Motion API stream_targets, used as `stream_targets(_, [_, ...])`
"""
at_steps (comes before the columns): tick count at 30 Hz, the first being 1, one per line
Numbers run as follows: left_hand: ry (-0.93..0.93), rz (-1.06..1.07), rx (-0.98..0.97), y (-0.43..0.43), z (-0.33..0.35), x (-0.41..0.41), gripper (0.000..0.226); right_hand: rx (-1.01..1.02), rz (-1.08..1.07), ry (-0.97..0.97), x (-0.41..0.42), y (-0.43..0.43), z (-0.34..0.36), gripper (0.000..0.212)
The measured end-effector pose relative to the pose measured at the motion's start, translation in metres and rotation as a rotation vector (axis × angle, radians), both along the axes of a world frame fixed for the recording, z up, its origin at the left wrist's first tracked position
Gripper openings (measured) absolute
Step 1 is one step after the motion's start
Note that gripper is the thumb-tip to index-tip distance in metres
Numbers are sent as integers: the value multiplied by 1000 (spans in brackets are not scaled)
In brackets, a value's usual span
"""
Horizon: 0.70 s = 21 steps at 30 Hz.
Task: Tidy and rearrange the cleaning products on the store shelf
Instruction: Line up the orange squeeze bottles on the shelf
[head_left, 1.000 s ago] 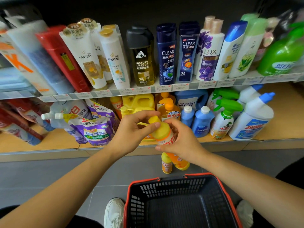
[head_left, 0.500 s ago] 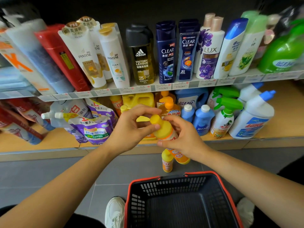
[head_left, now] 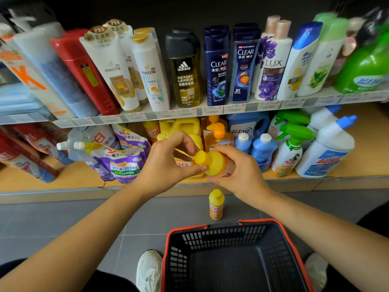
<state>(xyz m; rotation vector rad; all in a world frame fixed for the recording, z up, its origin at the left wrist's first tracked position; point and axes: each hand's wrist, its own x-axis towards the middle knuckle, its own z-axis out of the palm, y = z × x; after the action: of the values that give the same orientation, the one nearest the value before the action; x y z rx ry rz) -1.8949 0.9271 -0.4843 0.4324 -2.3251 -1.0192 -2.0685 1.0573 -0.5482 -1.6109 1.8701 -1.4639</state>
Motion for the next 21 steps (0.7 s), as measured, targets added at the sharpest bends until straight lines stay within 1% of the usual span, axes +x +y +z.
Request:
stream_targets(4, [6, -78, -57, 3, 2, 1, 33, 0, -3, 31, 1, 0, -2, 67])
stream_targets(6, [4, -80, -70, 3, 1, 1, 32, -7, -3, 46, 1, 1, -3, 67])
stream_targets(8, [16, -70, -51, 3, 0, 1, 31, 3, 8, 16, 1, 1, -1, 68])
stream_targets(10, [25, -95, -18, 3, 0, 0, 31, 39, 54, -71, -1, -1, 3, 69])
stream_targets(13, [-34, -201, 21, 0, 3, -2, 42, 117, 159, -209, -8, -5, 9, 73])
stream_targets(15, [-75, -255, 88, -1, 4, -2, 44, 183, 267, -357, -12, -5, 11, 69])
stream_targets(18, [-97, -242, 207, 1, 5, -3, 39, 277, 406, -558, -9, -3, 11, 60])
stream_targets(21, [-88, -156, 291, -2, 7, -4, 33, 280, 401, -696, -5, -5, 11, 62])
